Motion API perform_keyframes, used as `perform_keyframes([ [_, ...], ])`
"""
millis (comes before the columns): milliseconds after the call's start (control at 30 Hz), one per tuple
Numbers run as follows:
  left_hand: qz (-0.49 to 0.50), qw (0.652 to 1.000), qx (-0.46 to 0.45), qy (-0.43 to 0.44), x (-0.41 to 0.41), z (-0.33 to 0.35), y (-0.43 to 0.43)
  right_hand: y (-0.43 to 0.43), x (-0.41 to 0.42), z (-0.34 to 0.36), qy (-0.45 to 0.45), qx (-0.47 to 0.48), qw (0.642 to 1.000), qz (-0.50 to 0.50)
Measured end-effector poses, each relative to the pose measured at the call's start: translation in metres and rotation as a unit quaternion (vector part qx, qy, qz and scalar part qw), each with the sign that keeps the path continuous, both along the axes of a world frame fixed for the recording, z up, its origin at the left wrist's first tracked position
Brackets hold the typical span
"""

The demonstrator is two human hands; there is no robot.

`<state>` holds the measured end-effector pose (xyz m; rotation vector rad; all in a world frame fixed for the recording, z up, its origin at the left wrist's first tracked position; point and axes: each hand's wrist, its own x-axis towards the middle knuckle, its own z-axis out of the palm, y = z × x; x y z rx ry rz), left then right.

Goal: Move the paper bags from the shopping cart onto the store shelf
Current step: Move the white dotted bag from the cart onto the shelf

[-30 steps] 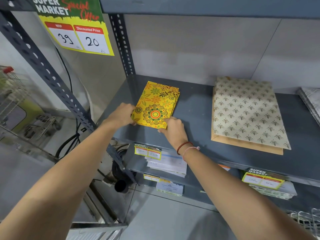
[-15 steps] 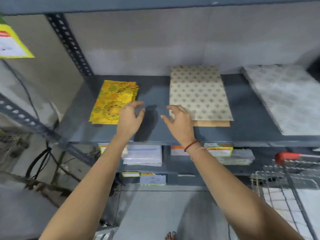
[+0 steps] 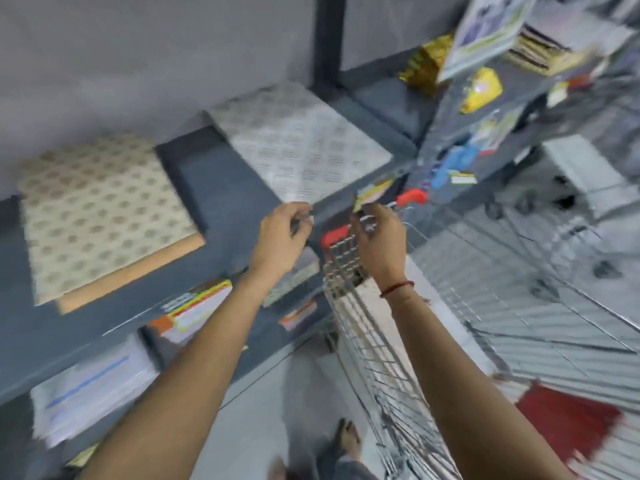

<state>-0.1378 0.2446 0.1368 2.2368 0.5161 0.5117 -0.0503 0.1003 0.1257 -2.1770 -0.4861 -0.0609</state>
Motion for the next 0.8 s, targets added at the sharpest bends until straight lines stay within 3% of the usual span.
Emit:
perform_keyframes([
  [133, -0.147, 0.987, -0.002, 0.069, 0.061, -0.023, -0.085, -0.113, 0.034, -0.049, 0.059, -0.055, 0.989, -0.121],
  [233, -0.19, 0.974, 0.006, 0.119, 0.091, -0.042, -0.12, -0.163, 0.035, -0.088, 0.139, -0.075, 0.972, -0.173],
  [333, -0.205, 0.95, -0.023, 0.234, 0.123, -0.075, -0.158, -0.207, 0.039, -0.127, 0.211, -0.106, 0.95, -0.204],
  [467, -0.152, 0.905, -0.105, 0.383, 0.141, -0.126, -0.201, -0.249, 0.039, -0.176, 0.29, -0.177, 0.921, -0.192],
  [600, -0.047, 0.835, -0.225, 0.5, 0.133, -0.181, -0.235, -0.28, 0.043, -0.222, 0.344, -0.238, 0.894, -0.164],
  [800, 0.113, 0.77, -0.305, 0.549, 0.107, -0.248, -0.275, -0.306, 0.063, -0.283, 0.385, -0.303, 0.866, -0.104],
])
